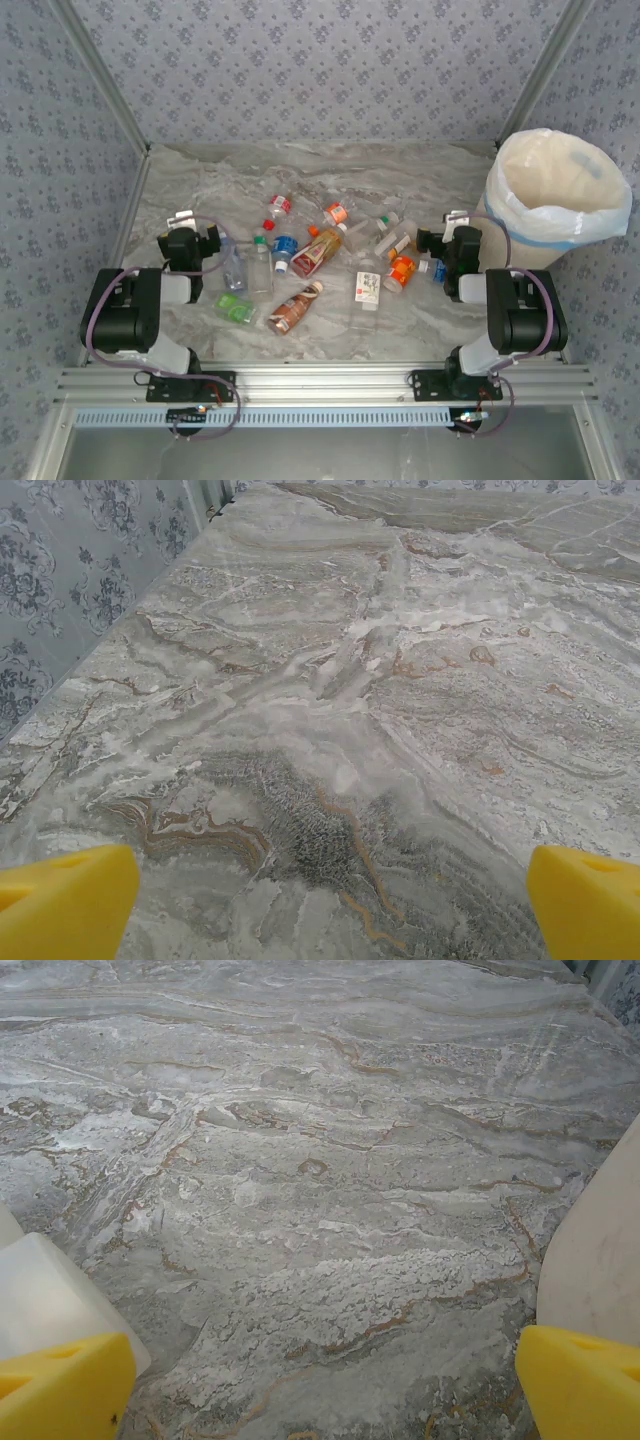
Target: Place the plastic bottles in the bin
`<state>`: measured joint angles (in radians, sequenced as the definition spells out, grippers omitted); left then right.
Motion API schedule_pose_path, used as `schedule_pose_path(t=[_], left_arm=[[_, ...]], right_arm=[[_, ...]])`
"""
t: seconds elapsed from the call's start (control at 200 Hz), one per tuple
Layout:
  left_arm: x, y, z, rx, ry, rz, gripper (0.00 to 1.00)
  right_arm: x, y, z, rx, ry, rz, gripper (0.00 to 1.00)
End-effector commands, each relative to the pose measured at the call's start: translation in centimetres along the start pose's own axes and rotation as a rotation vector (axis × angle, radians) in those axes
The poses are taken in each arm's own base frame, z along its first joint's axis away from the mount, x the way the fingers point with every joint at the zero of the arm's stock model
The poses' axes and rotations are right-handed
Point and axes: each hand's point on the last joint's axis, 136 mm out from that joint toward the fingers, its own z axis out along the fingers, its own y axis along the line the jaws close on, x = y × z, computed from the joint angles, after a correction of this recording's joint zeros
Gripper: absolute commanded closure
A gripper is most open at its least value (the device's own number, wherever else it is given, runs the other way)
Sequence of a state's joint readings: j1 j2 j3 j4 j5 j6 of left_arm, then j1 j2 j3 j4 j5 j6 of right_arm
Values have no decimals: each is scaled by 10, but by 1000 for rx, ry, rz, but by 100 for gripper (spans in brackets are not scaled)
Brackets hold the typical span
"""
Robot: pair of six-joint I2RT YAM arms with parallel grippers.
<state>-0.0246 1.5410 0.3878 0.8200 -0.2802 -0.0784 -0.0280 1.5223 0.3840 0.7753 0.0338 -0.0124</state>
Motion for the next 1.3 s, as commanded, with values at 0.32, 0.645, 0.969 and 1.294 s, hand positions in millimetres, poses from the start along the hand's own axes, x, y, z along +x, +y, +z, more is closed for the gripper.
schedule_pose_path(t=[0.32, 0.645, 0.969, 1.294], left_arm=[[-13, 0, -1, 1, -46, -7, 1], [-12, 0, -1, 1, -45, -7, 1], [-14, -5, -1, 27, -39, 11, 1], [-47, -4, -22, 15, -43, 29, 1]], right_arm=[[-11, -5, 0, 25, -37, 0, 0], [-10, -5, 0, 25, -33, 1, 0], [-12, -5, -1, 35, -40, -5, 0], [-56, 19, -27, 1, -26, -85, 0]])
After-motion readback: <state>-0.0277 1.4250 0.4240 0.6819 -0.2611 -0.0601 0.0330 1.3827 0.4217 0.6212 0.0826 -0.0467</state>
